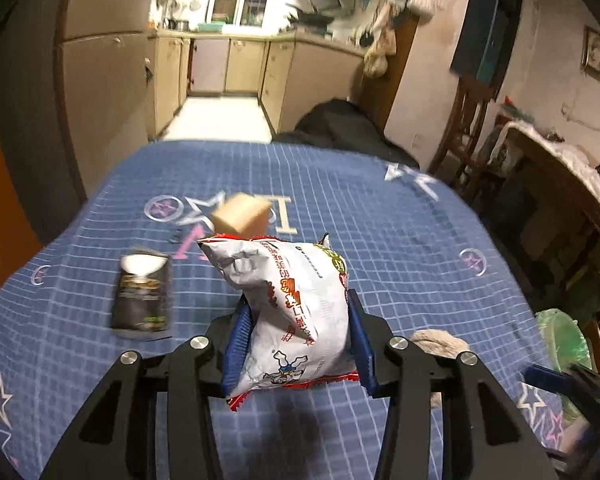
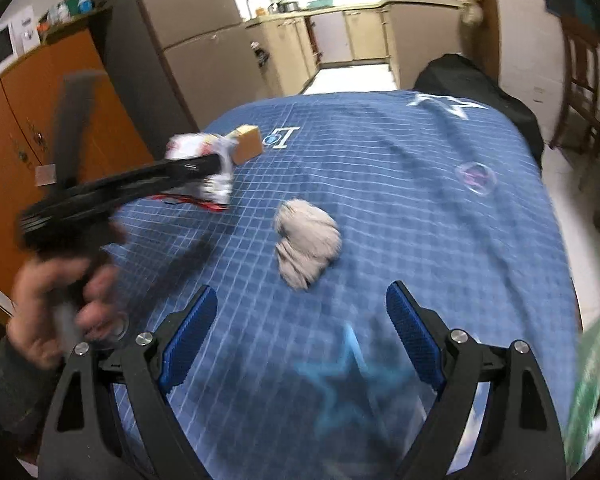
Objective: Collect trash
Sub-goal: 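Grasp the white snack bag with the left tool while the right tool grasps the beige knitted sock, then carry the snack bag and knitted sock over the green bin and open both tools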
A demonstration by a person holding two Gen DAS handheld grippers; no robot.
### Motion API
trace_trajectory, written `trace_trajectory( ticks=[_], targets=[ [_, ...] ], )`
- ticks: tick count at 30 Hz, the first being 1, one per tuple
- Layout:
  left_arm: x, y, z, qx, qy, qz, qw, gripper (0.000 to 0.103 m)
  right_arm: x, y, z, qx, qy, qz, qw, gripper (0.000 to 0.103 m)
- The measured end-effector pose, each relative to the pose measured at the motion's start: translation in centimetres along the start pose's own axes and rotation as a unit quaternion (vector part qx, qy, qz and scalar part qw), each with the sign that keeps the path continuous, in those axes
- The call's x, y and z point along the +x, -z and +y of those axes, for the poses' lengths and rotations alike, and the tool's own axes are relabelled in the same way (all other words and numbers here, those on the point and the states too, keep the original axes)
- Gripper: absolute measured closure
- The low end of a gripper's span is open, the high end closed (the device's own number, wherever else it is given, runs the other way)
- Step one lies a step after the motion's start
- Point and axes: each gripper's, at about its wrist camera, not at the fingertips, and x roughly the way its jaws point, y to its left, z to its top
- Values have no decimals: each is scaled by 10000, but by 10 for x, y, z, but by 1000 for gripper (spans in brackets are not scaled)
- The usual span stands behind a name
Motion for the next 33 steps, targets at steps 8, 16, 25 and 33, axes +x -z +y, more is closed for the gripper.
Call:
trace_trajectory(
  ticks=[8,16,25,33],
  targets=[
    [-44,12,20,-156,78,-177,9997,57,56,-28,10,-124,438,268,9986,39],
    [-58,22,26,-184,75,-208,9996,57,64,-23,10,-176,905,339,9952,70],
    [-116,43,0,325,-55,-805,9962,57,-36,-11,29,-128,968,-941,9908,72],
    [-190,53,-45,807,114,-1471,9858,57,-137,15,47,-49,1162,-1991,9730,71]
  ],
)
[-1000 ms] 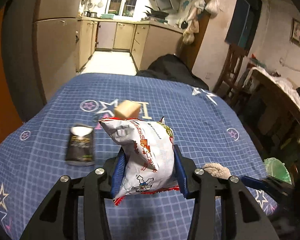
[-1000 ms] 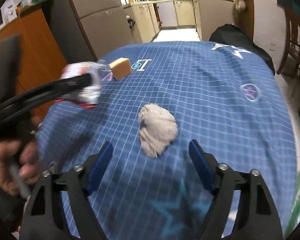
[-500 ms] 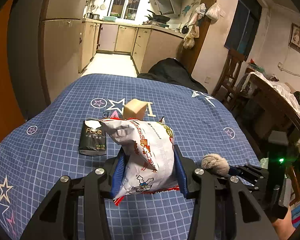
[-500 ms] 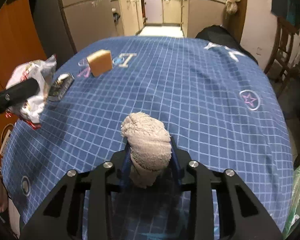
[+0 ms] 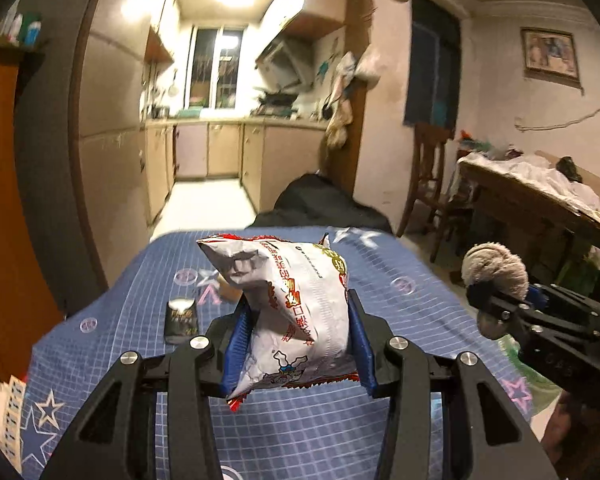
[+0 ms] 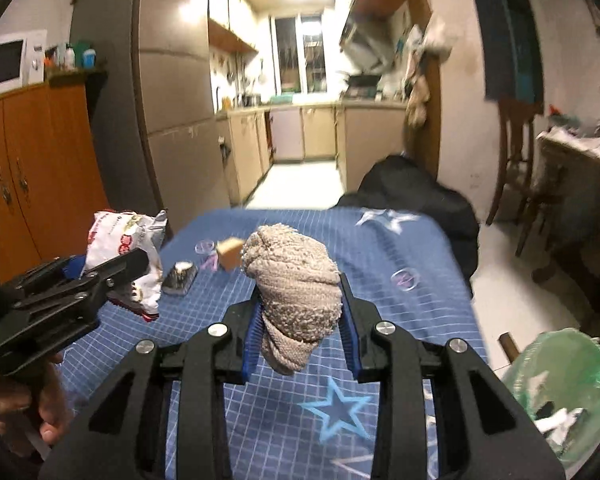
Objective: Collect trash
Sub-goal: 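Carry the snack bag and knitted sock over the green bin and open both tools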
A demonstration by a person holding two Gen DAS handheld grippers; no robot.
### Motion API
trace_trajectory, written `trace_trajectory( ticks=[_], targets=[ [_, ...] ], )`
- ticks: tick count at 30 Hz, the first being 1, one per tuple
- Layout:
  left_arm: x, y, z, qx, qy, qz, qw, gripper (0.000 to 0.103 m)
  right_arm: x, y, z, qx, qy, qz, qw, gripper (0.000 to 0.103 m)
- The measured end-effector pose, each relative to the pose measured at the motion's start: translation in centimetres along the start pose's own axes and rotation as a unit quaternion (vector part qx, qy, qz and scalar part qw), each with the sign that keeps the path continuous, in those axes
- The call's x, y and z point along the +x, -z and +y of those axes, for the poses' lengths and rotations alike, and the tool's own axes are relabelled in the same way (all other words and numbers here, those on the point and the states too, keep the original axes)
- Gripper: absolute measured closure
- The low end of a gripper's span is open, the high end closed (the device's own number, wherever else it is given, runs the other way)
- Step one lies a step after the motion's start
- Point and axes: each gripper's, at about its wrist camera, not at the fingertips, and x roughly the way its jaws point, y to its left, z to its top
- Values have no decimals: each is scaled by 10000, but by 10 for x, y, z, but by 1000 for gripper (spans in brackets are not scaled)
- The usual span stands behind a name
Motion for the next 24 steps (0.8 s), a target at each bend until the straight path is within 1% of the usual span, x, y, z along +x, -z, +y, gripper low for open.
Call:
trace_trajectory(
  ticks=[1,2,4,7,11,14,20,23,24],
  targets=[
    [-7,-2,-6,40,12,-53,10000,57,-14,-2,-3,29,21,-81,10000,71],
    [-14,-4,-13,70,58,-108,9999,57,-18,-3,-2,36,45,-135,9999,71],
    [-23,-7,-26,106,122,-170,9997,57,-39,-5,-7,16,176,-297,9994,71],
    [-34,-11,-44,138,241,-231,9993,57,-54,-6,-15,37,312,-404,9987,71],
    [-47,-15,-77,242,441,-307,9983,57,-72,-5,-35,106,558,-500,9971,71],
    [-50,-20,-99,331,630,-330,9969,57,-88,-2,-51,164,751,-554,9955,71],
    [-52,-30,-163,620,1059,-406,9916,57,-112,0,-87,282,1163,-612,9909,71],
    [-45,-35,-197,701,1252,-384,9889,57,-121,2,-107,354,1371,-594,9881,71],
    [-41,-37,-203,722,1308,-366,9881,57,-123,2,-113,368,1440,-581,9872,71]
  ],
)
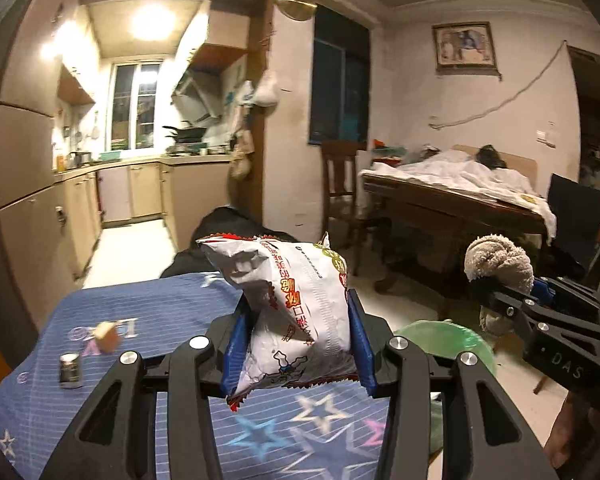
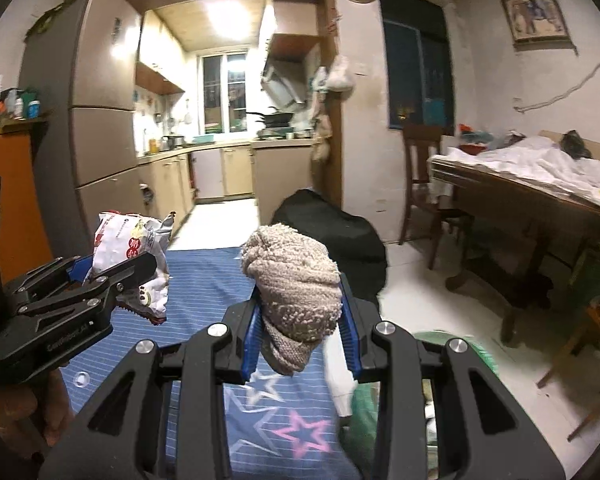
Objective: Collect trash
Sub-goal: 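Carry the snack bag and knitted sock over the green bin and open both tools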
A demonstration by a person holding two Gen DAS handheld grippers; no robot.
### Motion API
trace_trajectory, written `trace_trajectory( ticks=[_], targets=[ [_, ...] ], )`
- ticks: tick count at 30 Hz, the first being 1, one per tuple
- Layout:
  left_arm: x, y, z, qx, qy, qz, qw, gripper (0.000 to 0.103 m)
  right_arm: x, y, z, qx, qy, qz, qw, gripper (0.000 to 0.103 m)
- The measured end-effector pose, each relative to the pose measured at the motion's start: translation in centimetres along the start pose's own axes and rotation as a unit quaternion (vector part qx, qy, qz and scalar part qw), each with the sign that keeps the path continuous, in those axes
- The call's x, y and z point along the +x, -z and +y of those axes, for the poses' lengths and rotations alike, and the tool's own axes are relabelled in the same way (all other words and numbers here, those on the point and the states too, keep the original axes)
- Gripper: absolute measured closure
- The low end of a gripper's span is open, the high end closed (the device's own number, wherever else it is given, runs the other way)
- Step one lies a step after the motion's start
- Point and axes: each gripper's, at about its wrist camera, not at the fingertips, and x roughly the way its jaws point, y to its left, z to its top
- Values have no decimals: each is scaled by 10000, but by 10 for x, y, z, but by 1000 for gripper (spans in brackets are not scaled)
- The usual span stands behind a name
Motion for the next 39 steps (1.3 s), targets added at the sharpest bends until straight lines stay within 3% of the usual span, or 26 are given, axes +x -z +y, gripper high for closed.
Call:
trace_trajectory(
  ticks=[11,19,26,31,33,36,39],
  targets=[
    [79,-8,-91,223,651,377,9969,57,3,15,-84,261,710,326,9966,71],
    [153,-8,-156,334,1084,928,9892,57,22,28,-143,527,943,819,9908,71],
    [221,-1,-183,309,1412,1635,9759,57,57,37,-186,791,874,1591,9802,71],
    [253,10,-176,236,1556,2086,9653,57,84,47,-205,1012,695,2196,9678,71],
    [264,18,-173,177,1701,2361,9566,57,93,52,-208,1057,641,2402,9628,71],
    [287,30,-177,206,1712,2700,9473,57,103,59,-211,1133,563,2619,9568,71],
    [304,40,-179,205,1647,2872,9434,57,109,64,-213,1131,561,2771,9525,71]
  ],
)
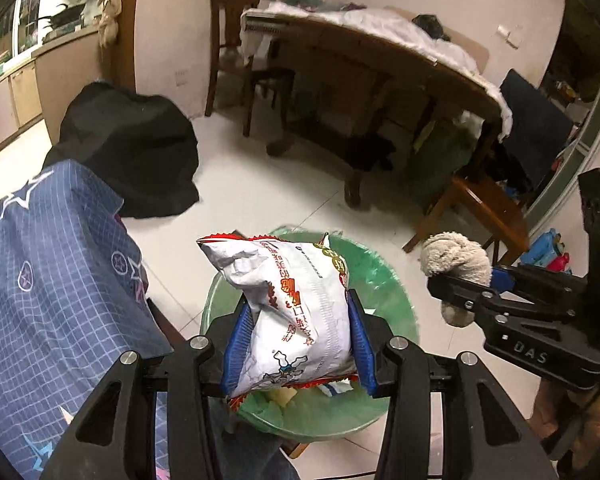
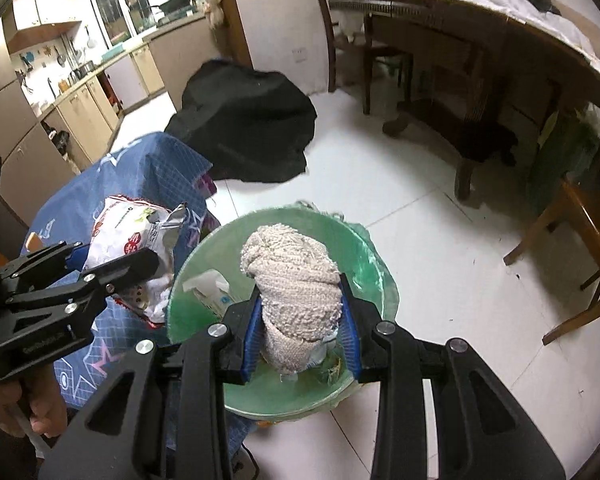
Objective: Collect trash
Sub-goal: 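Carry the snack bag and knitted sock over the green bin and open both tools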
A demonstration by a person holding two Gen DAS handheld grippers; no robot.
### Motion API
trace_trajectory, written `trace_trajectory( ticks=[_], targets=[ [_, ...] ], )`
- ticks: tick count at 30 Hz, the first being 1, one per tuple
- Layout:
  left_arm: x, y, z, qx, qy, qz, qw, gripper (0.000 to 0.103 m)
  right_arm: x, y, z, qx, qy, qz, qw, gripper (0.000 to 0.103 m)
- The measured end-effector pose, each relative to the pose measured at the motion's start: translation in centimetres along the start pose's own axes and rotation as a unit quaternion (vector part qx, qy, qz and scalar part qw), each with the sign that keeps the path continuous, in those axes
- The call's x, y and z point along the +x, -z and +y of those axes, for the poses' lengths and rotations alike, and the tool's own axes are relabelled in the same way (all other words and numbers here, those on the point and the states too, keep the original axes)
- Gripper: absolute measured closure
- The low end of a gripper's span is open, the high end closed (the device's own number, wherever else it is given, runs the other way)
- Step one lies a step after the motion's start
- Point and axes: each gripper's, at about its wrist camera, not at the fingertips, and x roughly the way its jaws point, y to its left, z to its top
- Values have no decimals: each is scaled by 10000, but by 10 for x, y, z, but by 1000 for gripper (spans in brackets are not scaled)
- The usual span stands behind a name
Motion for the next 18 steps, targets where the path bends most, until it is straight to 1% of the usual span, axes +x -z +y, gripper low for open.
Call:
trace_trajectory(
  ticks=[4,8,18],
  targets=[
    [18,1,6,-3,-61,148,9999,57,8,2,1,-38,-1,173,9998,71],
    [30,2,10,-15,-111,213,9997,57,13,-3,-4,-38,-17,238,9997,71],
    [28,7,11,15,-162,188,9997,57,16,-3,-7,-28,-19,245,9997,71]
  ],
)
